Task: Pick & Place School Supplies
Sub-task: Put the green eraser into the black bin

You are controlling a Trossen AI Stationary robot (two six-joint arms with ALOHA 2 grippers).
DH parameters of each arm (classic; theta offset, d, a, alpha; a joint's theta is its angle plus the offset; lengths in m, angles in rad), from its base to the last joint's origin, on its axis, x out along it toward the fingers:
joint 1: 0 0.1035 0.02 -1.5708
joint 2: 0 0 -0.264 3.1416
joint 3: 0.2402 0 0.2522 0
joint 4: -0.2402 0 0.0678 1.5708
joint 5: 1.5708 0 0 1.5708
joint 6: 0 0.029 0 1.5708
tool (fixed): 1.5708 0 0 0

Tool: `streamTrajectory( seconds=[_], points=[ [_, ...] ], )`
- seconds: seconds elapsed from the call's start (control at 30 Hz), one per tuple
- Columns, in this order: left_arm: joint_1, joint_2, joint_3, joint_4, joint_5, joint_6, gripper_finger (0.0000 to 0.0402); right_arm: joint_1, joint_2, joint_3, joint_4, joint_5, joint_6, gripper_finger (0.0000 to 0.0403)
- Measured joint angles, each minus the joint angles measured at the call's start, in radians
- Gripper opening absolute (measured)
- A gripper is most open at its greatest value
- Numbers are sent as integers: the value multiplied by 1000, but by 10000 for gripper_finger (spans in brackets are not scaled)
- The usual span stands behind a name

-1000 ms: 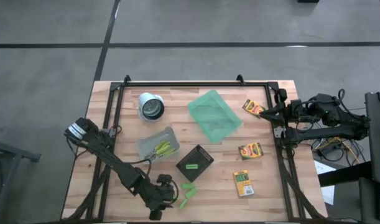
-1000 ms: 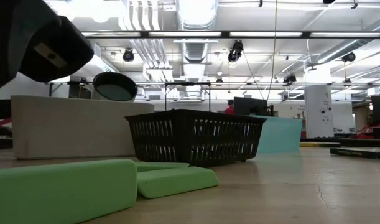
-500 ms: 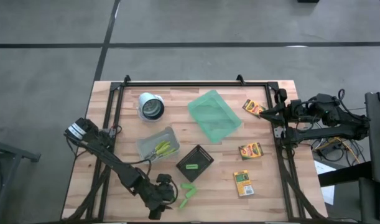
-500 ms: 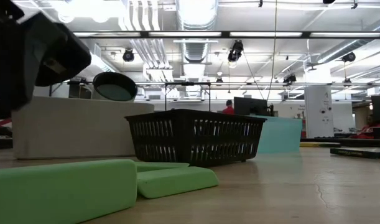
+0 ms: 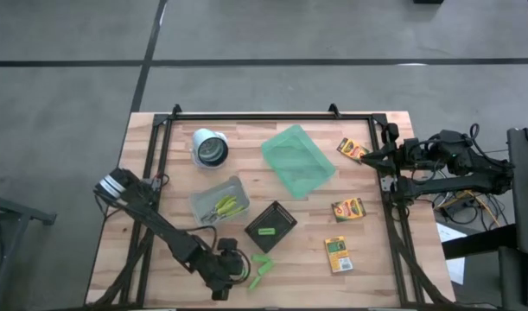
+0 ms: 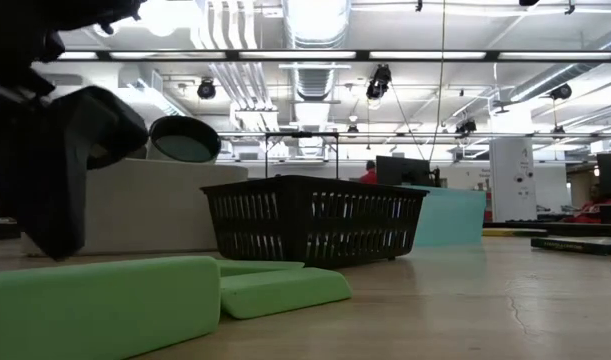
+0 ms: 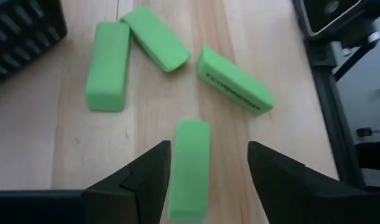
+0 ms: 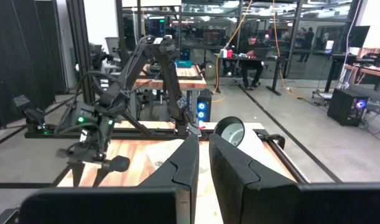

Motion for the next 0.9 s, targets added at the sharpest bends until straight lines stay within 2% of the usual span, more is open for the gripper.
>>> streamTrajectory(
  seconds=[0.53, 0.9],
  points=[
    [4, 10, -3, -2, -11, 28, 218, 0, 0, 0, 0, 0, 0, 36],
    [4, 9, -56, 24, -12, -21, 218, 0, 0, 0, 0, 0, 0, 36]
  ],
)
